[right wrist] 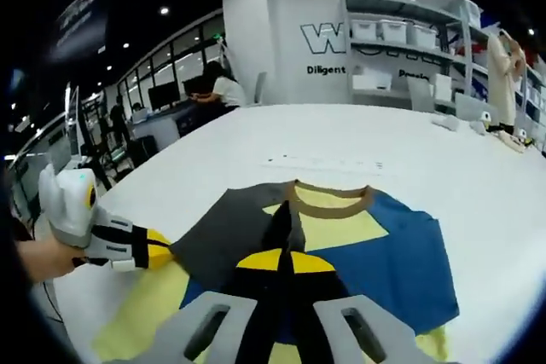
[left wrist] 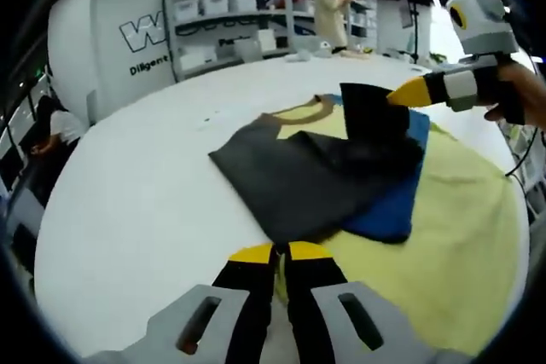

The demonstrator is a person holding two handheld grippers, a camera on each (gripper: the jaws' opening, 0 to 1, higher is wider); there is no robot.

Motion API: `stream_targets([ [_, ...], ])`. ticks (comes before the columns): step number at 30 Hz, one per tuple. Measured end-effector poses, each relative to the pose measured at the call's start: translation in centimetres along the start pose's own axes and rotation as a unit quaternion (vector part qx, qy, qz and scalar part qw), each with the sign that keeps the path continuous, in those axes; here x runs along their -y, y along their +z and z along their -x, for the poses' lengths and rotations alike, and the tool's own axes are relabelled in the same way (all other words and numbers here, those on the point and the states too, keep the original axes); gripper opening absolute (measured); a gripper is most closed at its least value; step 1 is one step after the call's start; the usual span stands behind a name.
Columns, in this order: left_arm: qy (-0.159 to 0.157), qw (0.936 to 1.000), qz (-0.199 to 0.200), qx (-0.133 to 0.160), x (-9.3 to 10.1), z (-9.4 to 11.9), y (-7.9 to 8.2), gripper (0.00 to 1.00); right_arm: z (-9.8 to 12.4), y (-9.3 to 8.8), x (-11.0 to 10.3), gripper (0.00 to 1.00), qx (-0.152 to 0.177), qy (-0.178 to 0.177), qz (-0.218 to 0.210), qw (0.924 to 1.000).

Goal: Fold the garment on the visible template until the final outline fits inside the template.

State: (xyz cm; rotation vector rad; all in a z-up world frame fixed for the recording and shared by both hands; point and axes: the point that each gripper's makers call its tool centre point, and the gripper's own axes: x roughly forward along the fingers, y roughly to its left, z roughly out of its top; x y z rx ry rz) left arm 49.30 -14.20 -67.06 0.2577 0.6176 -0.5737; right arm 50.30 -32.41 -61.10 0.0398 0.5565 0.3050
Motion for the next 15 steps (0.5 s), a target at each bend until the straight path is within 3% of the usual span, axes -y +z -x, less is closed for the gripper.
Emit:
stream_targets([
  [9, 0.011, 0.9999, -0.01, -0.006, -0.1, 0.1, -0.1, 0.03, 2.0, -0.9, 5.0, 0.0, 0.004, -0.05, -0.033, 0.9982],
  [15, 0.014, 0.9998, -0.011, -0.01, -0.2, 0.2, -0.3, 0.03, 3.4, -2.7, 7.2, 0.0, -0.009, -0.069, -0.055, 0.9961],
])
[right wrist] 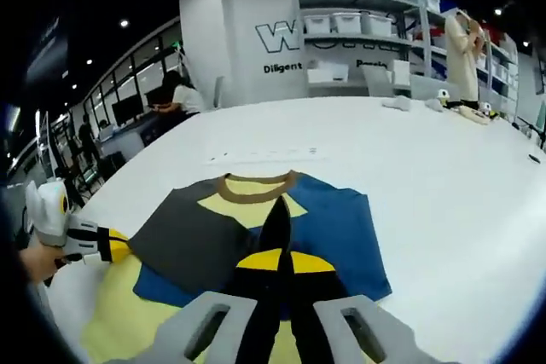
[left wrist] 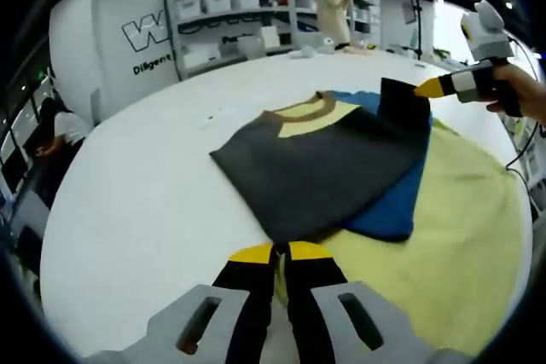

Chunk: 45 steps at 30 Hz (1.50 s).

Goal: Fold the garment on the visible template until the final outline fits inside the template.

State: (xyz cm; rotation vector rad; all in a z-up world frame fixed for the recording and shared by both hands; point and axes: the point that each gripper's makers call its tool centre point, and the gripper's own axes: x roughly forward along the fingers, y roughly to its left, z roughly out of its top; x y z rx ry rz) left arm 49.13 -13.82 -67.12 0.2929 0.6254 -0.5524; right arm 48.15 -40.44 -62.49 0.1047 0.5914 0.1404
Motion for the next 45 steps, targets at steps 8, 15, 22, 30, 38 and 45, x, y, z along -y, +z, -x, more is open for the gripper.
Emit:
stream_targets([
  [8, 0.015, 0.9999, -0.005, 0.001, -0.2, 0.4, 0.0, 0.03, 0.8, -2.5, 1.3, 0.0, -0.019, -0.027, -0.091, 0.9953],
  [15, 0.025, 0.9997, -0.004, -0.002, -0.6, 0.8, -0.5, 0.03, 1.0, -4.5, 1.3, 0.0, -0.043, -0.03, -0.068, 0.9963],
  [22, 0.032, 0.9995, -0.003, -0.001, -1.0, 1.1, -0.5, 0.03, 1.2, -5.3, 1.6, 0.0, -0.069, -0.035, -0.019, 0.9968],
  [30, 0.04, 0.9992, -0.003, -0.002, -1.9, 1.6, -0.9, 0.03, 1.2, -5.5, 1.6, 0.0, -0.071, -0.027, -0.011, 0.997],
  [38, 0.05, 0.9987, 0.001, -0.005, -3.1, 2.5, -2.0, 0.03, 1.3, -5.9, 0.4, 0.0, -0.079, -0.006, 0.011, 0.9968],
  [45, 0.064, 0.9977, -0.016, -0.014, -4.4, 3.1, -2.8, 0.03, 1.6, -6.9, -0.1, 0.0, -0.091, 0.003, 0.015, 0.9957],
])
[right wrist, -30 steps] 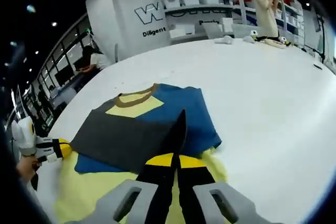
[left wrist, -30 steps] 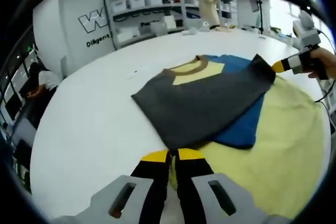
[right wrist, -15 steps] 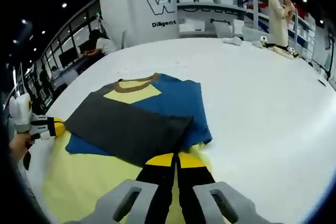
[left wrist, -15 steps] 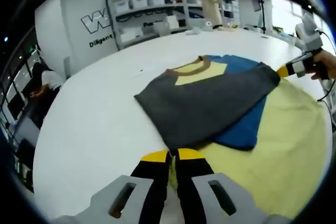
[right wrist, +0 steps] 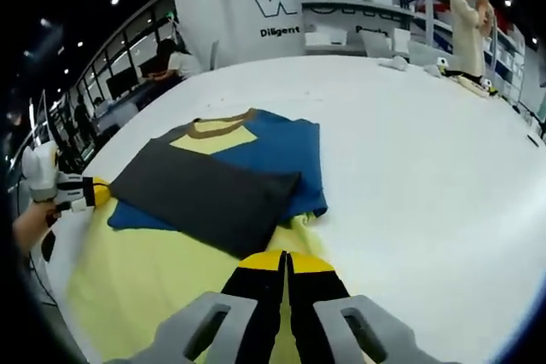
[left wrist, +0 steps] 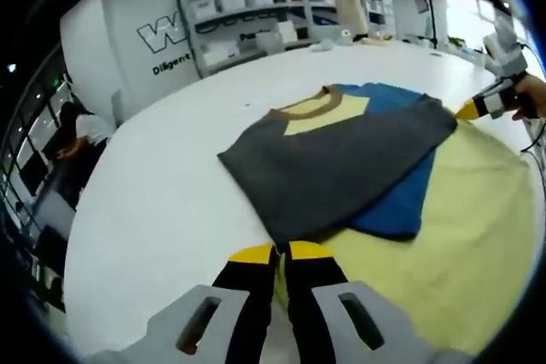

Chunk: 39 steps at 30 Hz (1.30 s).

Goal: Fold the garment on the visible template until the final outline fits inside the template.

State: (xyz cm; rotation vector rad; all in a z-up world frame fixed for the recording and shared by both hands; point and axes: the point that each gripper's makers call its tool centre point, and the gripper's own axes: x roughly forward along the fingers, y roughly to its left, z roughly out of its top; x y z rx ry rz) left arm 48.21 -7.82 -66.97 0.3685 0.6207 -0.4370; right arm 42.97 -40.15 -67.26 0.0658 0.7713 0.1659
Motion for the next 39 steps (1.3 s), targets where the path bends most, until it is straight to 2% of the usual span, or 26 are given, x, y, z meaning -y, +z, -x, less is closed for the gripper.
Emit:
stream_targets([
  [6, -0.001, 1.0, 0.002, 0.004, -1.1, 0.3, -0.4, 0.05, 0.1, -1.0, -0.8, 0.0, -0.013, 0.026, 0.014, 0.9995],
  [9, -0.009, 0.9996, 0.027, 0.006, -1.3, 0.3, -0.5, 0.06, 0.2, -0.9, -1.2, 0.0, 0.001, 0.037, 0.021, 0.9991],
  [12, -0.008, 0.9995, 0.03, 0.006, -1.4, 0.3, -0.6, 0.11, 0.4, -0.8, -1.6, 0.02, 0.002, 0.045, 0.02, 0.9988],
  [15, -0.008, 0.9993, 0.037, 0.001, -1.3, 0.7, -0.7, 0.22, 0.7, -0.2, -1.9, 0.14, 0.012, 0.047, 0.029, 0.9984],
  [18, -0.013, 0.9998, 0.011, -0.008, -0.8, 1.5, -1.0, 0.31, 1.3, 0.5, -2.4, 0.32, 0.02, 0.057, 0.031, 0.9977],
  [20, -0.014, 0.9997, 0.017, -0.01, -0.5, 2.3, -1.2, 0.39, 1.8, 0.9, -2.9, 0.43, 0.025, 0.067, 0.033, 0.9969],
  [21, -0.017, 0.9996, 0.019, -0.009, -0.4, 2.6, -1.3, 0.43, 2.0, 0.9, -3.1, 0.46, 0.025, 0.071, 0.036, 0.9965],
  [25, -0.021, 0.999, 0.04, -0.007, 0.1, 3.7, -1.5, 0.72, 3.1, 0.9, -4.1, 0.6, 0.021, 0.092, 0.047, 0.9944],
  [28, -0.027, 0.9985, 0.048, 0.004, 0.5, 4.7, -1.1, 0.83, 3.9, 0.9, -4.8, 0.75, 0.025, 0.114, 0.041, 0.9924],
  [30, -0.032, 0.9976, 0.06, 0.014, 0.8, 5.4, -0.7, 0.91, 4.5, 0.9, -5.1, 0.8, 0.027, 0.12, 0.05, 0.9911],
  [34, -0.043, 0.9966, 0.068, 0.018, 1.5, 6.7, -0.5, 0.99, 5.7, 0.5, -5.5, 0.87, 0.028, 0.13, 0.054, 0.9896],
  [39, -0.055, 0.9969, 0.055, 0.006, 2.9, 8.2, -1.1, 0.99, 6.7, 0.0, -5.6, 0.96, 0.028, 0.137, 0.061, 0.9883],
])
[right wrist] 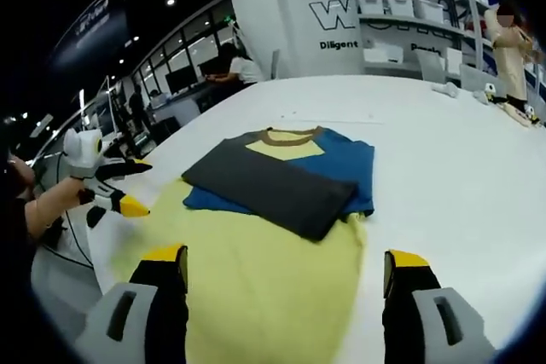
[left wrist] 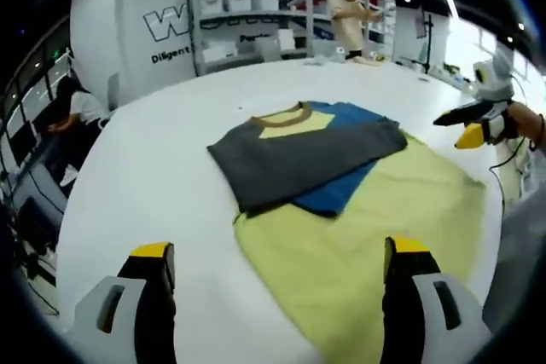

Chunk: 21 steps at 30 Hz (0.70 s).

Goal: Fold the garment on the visible template until the final outline fits inside the template.

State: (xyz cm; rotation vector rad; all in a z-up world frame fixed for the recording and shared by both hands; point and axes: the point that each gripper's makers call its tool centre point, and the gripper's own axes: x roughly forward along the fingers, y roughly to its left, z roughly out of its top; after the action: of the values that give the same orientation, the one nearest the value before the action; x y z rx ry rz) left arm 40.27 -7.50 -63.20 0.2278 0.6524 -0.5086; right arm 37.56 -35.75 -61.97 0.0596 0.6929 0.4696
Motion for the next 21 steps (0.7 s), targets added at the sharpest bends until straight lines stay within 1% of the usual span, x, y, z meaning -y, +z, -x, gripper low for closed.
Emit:
stream_targets([
  [2, -0.001, 1.0, -0.006, -0.003, 0.4, 0.4, -0.2, 0.99, 0.5, -0.4, -0.3, 0.99, -0.003, 0.005, 0.002, 1.0],
  [4, -0.001, 1.0, -0.009, -0.002, 0.9, 1.0, -0.2, 0.99, 1.0, -0.8, -0.5, 0.99, -0.007, 0.009, 0.006, 0.9999],
  [6, 0.0, 1.0, -0.005, -0.004, 1.3, 1.3, -0.4, 0.99, 1.3, -1.3, -0.6, 0.99, -0.009, 0.011, 0.008, 0.9999],
  [8, -0.007, 1.0, -0.001, -0.002, 2.0, 1.7, -0.7, 0.99, 1.5, -1.7, -0.6, 0.99, -0.014, 0.012, 0.009, 0.9998],
  [10, -0.013, 0.9999, -0.001, -0.011, 2.6, 1.9, -1.3, 0.99, 1.9, -2.3, -0.5, 0.99, -0.022, 0.013, 0.009, 0.9996],
  [11, -0.012, 0.9998, -0.003, -0.016, 2.7, 2.2, -1.5, 0.98, 2.1, -2.7, -0.6, 0.99, -0.025, 0.013, 0.01, 0.9996],
  [14, -0.01, 0.9998, -0.005, -0.016, 2.9, 2.8, -1.9, 0.97, 2.5, -3.4, -0.7, 0.99, -0.033, 0.018, 0.012, 0.9992],
  [16, 0.0, 0.9998, -0.006, -0.018, 2.8, 3.4, -2.4, 0.97, 2.9, -4.0, -0.9, 0.98, -0.04, 0.021, 0.017, 0.9988],
  [18, 0.003, 0.9998, -0.01, -0.018, 3.0, 4.0, -2.7, 0.96, 3.1, -4.4, -0.9, 0.97, -0.047, 0.022, 0.023, 0.9984],
  [21, 0.004, 0.9995, -0.006, -0.03, 3.3, 4.6, -3.6, 0.94, 3.5, -5.3, -0.9, 0.95, -0.057, 0.024, 0.03, 0.9977],
])
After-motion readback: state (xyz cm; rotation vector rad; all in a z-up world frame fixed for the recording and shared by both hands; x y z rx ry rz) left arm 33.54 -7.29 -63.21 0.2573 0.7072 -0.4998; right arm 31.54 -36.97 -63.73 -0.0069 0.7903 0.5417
